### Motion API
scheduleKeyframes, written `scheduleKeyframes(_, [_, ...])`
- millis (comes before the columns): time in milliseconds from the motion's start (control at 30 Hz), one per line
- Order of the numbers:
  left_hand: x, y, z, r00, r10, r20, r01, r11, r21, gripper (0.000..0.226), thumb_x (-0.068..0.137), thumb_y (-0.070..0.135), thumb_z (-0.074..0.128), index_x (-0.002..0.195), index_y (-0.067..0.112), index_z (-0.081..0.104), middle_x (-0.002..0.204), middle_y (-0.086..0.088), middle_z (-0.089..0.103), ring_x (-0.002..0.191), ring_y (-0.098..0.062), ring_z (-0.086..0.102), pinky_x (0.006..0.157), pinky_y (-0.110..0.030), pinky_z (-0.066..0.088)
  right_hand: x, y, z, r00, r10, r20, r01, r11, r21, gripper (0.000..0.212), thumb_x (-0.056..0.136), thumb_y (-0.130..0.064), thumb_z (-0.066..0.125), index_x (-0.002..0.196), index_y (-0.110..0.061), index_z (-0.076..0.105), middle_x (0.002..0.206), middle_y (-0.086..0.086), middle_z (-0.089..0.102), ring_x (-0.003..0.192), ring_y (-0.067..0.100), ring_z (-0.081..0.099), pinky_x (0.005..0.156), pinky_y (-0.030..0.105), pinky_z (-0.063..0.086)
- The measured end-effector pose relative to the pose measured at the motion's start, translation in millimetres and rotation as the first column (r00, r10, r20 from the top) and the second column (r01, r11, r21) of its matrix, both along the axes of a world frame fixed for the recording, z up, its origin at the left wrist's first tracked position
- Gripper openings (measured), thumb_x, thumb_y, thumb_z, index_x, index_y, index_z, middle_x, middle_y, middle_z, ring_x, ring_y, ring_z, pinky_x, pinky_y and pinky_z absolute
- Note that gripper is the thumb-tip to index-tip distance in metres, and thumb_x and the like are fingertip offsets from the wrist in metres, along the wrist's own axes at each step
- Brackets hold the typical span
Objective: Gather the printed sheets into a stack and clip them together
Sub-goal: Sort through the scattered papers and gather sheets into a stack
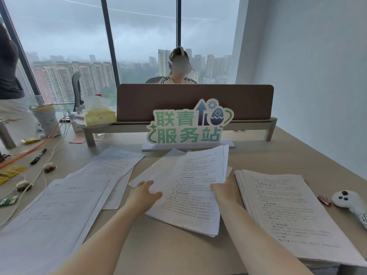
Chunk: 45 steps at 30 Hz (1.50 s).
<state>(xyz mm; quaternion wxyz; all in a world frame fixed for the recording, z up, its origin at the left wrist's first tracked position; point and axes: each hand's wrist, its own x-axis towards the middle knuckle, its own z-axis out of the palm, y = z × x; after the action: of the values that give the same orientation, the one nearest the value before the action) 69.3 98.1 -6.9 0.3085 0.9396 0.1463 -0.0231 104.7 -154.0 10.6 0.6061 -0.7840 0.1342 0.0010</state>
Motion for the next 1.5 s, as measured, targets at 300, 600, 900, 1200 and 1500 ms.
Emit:
scheduleKeyframes(300, [35.9,5.7,-10.3,0.987,-0.06,-0.146,0.086,0.981,0.176,0.107,0.068,0.071,0.065,0.154,0.035,0.013,0.163,-0.008,0.015,0.15,-0.028,0.01,0.12,-0.05,0.015,24.3,6.7,-13.5,0.989,-0.135,-0.065,0.126,0.984,-0.127,0.02,0.089,-0.005,0.045,0.095,-0.007,0.064,0.091,0.008,0.07,0.062,0.019,0.058,0.046,0.022,0.035])
scheduleKeyframes(600, [34.2,1.1,-11.4,0.988,-0.079,-0.134,0.114,0.952,0.285,0.11,0.065,0.079,0.057,0.154,0.03,0.016,0.161,-0.001,0.019,0.148,-0.025,0.017,0.116,-0.046,0.023,45.1,12.4,-2.9,0.971,-0.197,-0.134,0.211,0.972,0.102,0.022,0.085,0.007,0.041,0.073,-0.006,0.054,0.058,0.002,0.042,0.046,0.014,0.028,0.04,0.018,0.018])
scheduleKeyframes(900, [26.3,-4.3,-9.3,0.987,-0.116,-0.113,0.149,0.923,0.355,0.093,0.074,0.081,0.044,0.15,0.03,0.026,0.158,0.0,0.024,0.144,-0.026,0.023,0.112,-0.045,0.027,52.2,20.9,-3.7,0.933,-0.03,-0.358,0.147,0.941,0.304,0.033,0.084,0.0,0.065,0.115,0.006,0.06,0.109,0.02,0.068,0.099,0.037,0.066,0.093,0.047,0.053])
scheduleKeyframes(1200, [14.4,-10.1,-7.0,0.992,-0.109,-0.069,0.127,0.921,0.369,0.082,0.079,0.076,0.04,0.148,0.033,0.03,0.156,0.003,0.031,0.141,-0.024,0.029,0.111,-0.044,0.027,33.3,38.3,-8.4,0.976,0.111,-0.187,-0.109,0.994,0.024,0.022,0.09,-0.002,0.055,0.11,0.001,0.064,0.116,0.023,0.066,0.108,0.042,0.063,0.093,0.05,0.053])
scheduleKeyframes(1500, [22.2,8.0,18.9,0.956,0.192,0.221,-0.14,0.962,-0.233,0.1,0.076,0.054,0.073,0.154,0.02,0.02,0.157,-0.007,0.031,0.142,-0.029,0.032,0.112,-0.05,0.033,24.3,14.1,16.5,0.984,0.18,0.013,-0.18,0.977,0.11,0.02,0.091,-0.009,0.061,0.109,-0.007,0.07,0.099,0.009,0.073,0.087,0.028,0.07,0.077,0.04,0.059])
